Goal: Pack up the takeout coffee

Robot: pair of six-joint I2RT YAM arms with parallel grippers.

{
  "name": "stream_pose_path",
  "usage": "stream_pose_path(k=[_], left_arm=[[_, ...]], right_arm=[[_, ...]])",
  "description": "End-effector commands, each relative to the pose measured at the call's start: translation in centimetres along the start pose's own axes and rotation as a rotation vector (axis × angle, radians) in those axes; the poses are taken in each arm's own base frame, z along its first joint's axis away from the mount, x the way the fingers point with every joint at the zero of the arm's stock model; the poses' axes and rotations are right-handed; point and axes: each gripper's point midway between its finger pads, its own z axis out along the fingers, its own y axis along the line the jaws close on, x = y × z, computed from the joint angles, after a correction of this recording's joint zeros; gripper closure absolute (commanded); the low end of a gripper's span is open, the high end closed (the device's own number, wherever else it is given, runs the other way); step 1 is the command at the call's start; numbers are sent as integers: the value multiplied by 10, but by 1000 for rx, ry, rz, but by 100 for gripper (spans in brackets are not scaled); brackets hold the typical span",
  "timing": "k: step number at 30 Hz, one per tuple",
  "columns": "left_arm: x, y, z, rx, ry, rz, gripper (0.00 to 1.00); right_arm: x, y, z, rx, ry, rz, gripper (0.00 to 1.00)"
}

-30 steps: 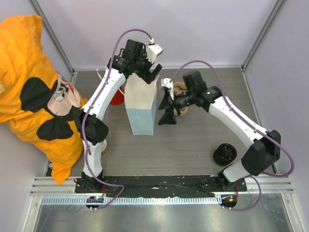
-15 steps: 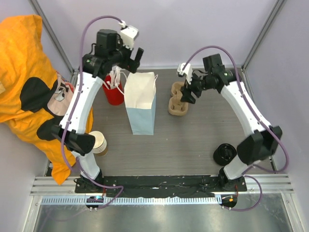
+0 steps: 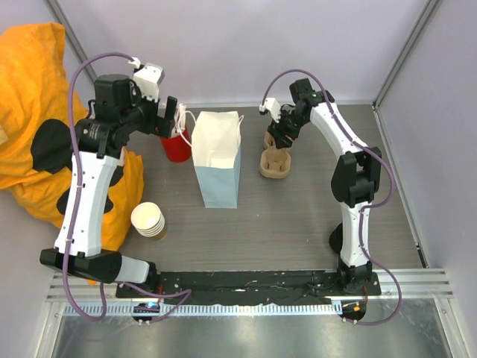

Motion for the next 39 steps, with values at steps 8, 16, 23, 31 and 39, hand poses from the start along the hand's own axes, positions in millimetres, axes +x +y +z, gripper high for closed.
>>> stream_pose_path(k=[8, 16, 23, 31, 39], left_arm=[[22, 11, -8, 18, 31, -52, 0], [23, 12, -11, 31, 26, -79, 0], [25, 14, -13, 44, 17, -107, 0], [26, 15, -13, 58, 12, -127, 0], [29, 15, -11, 68, 15, -140, 0]], right_arm=[[7, 10, 5, -57, 29, -48, 39], [12, 12, 24, -69, 32, -46, 28], [13, 9, 37, -52, 28, -42, 27], [14, 5, 43, -35, 21, -42, 40], [12, 6, 41, -39, 10, -50, 59]])
